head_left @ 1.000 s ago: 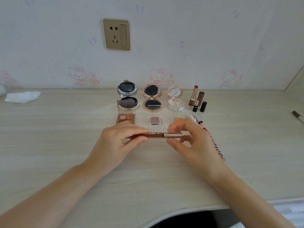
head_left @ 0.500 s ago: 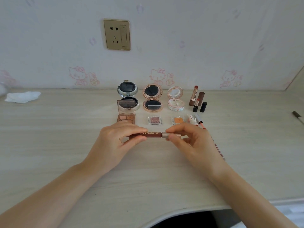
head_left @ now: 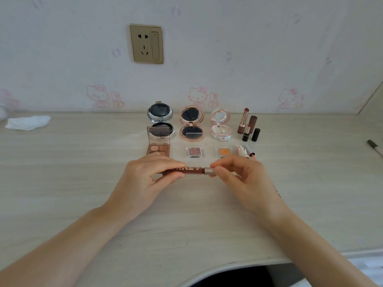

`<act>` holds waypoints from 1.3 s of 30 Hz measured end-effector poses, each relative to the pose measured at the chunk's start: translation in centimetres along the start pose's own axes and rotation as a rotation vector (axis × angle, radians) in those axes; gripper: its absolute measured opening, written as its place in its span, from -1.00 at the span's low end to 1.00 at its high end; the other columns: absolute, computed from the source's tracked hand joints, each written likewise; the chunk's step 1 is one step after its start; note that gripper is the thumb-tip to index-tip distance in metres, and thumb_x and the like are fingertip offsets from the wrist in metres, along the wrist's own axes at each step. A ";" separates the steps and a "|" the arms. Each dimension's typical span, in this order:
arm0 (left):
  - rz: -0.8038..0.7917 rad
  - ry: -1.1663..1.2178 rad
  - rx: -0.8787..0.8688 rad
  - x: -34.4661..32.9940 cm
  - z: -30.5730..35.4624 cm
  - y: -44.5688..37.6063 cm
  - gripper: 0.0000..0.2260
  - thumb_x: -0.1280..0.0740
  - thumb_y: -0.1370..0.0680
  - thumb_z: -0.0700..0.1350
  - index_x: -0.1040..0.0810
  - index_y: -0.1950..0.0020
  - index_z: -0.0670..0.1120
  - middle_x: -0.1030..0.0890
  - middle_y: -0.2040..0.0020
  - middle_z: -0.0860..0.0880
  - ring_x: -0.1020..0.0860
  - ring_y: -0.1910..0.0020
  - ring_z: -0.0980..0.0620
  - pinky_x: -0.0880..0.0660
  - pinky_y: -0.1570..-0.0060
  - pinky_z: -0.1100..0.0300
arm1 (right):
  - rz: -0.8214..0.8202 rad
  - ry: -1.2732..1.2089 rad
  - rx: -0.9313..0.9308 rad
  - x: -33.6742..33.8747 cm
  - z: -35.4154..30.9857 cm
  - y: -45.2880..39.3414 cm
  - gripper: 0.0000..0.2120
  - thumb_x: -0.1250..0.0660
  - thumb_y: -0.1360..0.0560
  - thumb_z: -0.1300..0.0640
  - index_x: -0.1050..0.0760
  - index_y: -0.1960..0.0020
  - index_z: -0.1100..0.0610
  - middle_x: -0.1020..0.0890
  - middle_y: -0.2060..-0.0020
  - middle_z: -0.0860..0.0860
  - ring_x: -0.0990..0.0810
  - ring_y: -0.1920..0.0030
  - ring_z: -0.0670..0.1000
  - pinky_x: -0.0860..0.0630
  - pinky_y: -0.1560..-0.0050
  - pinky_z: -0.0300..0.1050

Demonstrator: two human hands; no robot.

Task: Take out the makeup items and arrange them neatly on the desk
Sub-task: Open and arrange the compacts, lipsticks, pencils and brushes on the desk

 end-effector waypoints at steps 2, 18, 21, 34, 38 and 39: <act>-0.007 -0.008 -0.002 -0.1 0.0 0.0 -0.77 -0.40 -0.43 -0.01 -0.70 0.01 -0.10 -0.67 0.12 0.09 -0.59 0.15 0.17 -0.51 0.10 0.20 | -0.012 -0.003 0.019 -0.2 -0.1 0.0 -0.82 -0.42 -0.46 0.20 -0.62 0.15 -0.09 -0.68 0.17 -0.14 -0.61 0.10 -0.10 -0.56 0.08 -0.04; -0.005 0.006 0.002 -0.1 -0.1 -0.1 -0.77 -0.40 -0.43 -0.01 -0.70 0.01 -0.10 -0.67 0.13 0.10 -0.59 0.14 0.17 -0.52 0.09 0.22 | 0.005 0.035 -0.019 0.0 -0.1 0.0 -0.84 -0.32 -0.52 0.07 -0.62 0.19 -0.09 -0.68 0.31 -0.17 -0.56 0.25 -0.21 -0.45 0.24 -0.30; 0.008 -0.004 0.016 0.1 -0.5 -0.1 -0.77 -0.40 -0.43 0.02 -0.70 0.02 -0.09 -0.66 0.13 0.13 -0.60 0.14 0.17 -0.52 0.09 0.19 | -0.002 -0.002 0.000 -0.1 0.0 -0.1 -0.77 -0.39 -0.47 0.22 -0.60 0.13 -0.14 -0.66 0.19 -0.18 -0.60 0.14 -0.13 -0.54 0.14 -0.13; 0.018 -0.001 0.016 0.2 -0.7 0.0 -0.79 -0.41 -0.43 0.00 -0.70 0.01 -0.07 -0.67 0.12 0.14 -0.61 0.13 0.17 -0.54 0.09 0.17 | 0.017 -0.072 -0.028 0.0 0.4 -0.2 -0.81 -0.26 -0.57 0.14 -0.61 0.10 -0.07 -0.68 0.28 -0.12 -0.56 0.29 -0.20 -0.44 0.27 -0.37; 0.027 0.003 0.041 0.3 -1.2 0.1 -0.81 -0.46 -0.43 -0.07 -0.69 -0.01 -0.06 -0.67 0.11 0.12 -0.61 0.10 0.15 -0.54 0.06 0.21 | 0.025 -0.086 0.043 0.3 -0.3 -0.1 -0.71 -0.34 -0.50 0.31 -0.62 0.05 -0.10 -0.64 0.16 -0.23 -0.55 0.21 -0.21 -0.46 0.21 -0.34; 0.034 0.002 0.053 0.4 -1.4 0.1 -0.81 -0.47 -0.42 -0.09 -0.69 -0.01 -0.06 -0.68 0.10 0.11 -0.62 0.09 0.15 -0.54 0.04 0.22 | 0.032 -0.102 0.046 0.5 -0.3 -0.1 -0.70 -0.36 -0.49 0.31 -0.61 0.02 -0.10 -0.65 0.12 -0.22 -0.57 0.17 -0.20 -0.48 0.19 -0.32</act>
Point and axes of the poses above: each hand's wrist, its own y-axis away from the middle knuckle, its own x-axis out of the back of the hand, z = x × y, the point moved 9 cm from there along -y, towards the middle knuckle
